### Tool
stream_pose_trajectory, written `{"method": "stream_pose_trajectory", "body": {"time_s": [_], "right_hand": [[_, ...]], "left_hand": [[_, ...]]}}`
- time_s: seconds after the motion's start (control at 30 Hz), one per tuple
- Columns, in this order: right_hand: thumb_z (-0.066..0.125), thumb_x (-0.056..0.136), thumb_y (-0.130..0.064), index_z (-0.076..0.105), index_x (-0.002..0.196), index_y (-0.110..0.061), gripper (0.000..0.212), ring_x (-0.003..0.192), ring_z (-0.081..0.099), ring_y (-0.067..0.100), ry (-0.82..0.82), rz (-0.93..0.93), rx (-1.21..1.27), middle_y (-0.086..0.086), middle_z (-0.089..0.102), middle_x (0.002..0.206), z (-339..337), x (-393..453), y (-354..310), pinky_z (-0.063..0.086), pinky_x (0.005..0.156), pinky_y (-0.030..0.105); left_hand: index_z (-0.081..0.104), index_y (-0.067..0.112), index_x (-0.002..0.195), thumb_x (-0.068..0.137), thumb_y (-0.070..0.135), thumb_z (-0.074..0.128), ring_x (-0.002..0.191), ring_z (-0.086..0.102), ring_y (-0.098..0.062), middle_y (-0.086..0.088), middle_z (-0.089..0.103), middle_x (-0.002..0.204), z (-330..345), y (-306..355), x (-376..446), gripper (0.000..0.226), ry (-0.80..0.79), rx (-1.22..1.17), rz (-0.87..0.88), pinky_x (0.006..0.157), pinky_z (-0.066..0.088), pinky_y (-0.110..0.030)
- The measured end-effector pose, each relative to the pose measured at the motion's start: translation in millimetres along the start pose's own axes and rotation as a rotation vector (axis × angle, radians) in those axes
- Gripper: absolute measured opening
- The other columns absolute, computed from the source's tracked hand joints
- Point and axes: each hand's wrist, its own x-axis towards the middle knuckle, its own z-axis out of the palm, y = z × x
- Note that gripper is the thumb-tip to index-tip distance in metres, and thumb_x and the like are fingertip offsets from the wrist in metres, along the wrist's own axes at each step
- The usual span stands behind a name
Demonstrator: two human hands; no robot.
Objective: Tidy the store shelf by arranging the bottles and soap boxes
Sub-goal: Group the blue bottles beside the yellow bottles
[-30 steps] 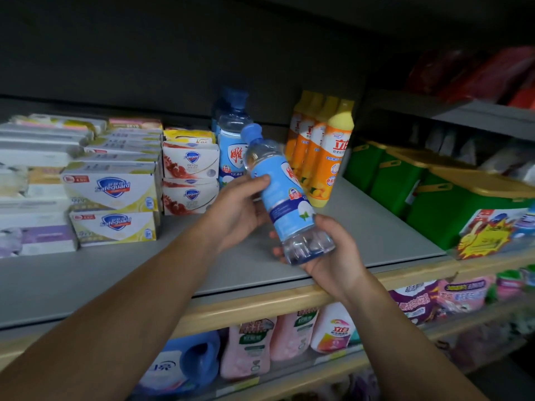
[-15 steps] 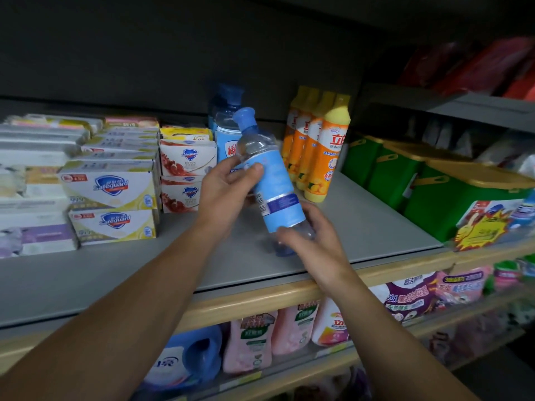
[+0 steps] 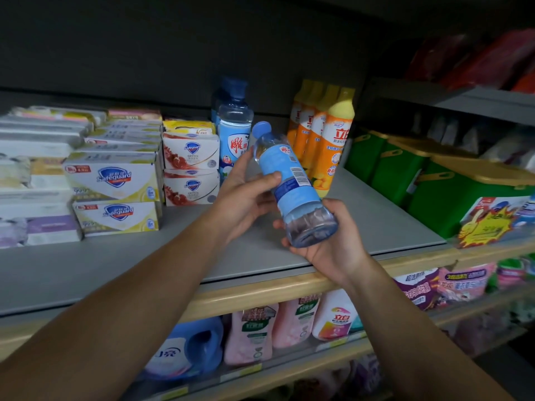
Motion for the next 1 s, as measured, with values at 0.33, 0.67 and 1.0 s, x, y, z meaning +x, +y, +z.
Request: {"method": "stream_pose_trajectory", "body": {"time_s": [0.33,0.67,1.0], "right_hand": [[0.072,0.073,-0.033,0.066,0.118,-0.014,0.049,0.097,0.069,0.032,0.089,-0.186,-0.416,0.013,0.072,0.109,4,1,17,0.053,0.09,0.048],[0.052,0.071,-0.033,0.075,0.1,-0.001,0.048,0.08,0.072,0.027,0.023,0.021,-0.084,0.02,0.073,0.094,-3,-1,6,0.059,0.076,0.033],[0.058,0.076,-0.044,0.063,0.112,-0.005,0.053,0.087,0.071,0.026,-0.032,-0.012,-0.152,0.015,0.074,0.097,2,-1,7,0.056,0.084,0.038]], "left_hand": [[0.038,0.031,0.145,0.072,0.02,0.084,0.089,0.073,-0.013,-0.001,0.072,0.106,-5,5,-4,0.087,0.299,0.476,0.241,0.064,0.059,-0.031],[0.06,0.012,0.119,0.092,0.019,0.062,0.092,0.071,-0.022,-0.006,0.075,0.099,1,1,-4,0.028,0.114,0.104,-0.051,0.075,0.059,-0.037],[0.068,0.007,0.1,0.081,0.028,0.077,0.086,0.074,-0.021,-0.006,0.076,0.094,4,4,-3,0.029,0.337,0.294,-0.002,0.081,0.06,-0.043]]}}
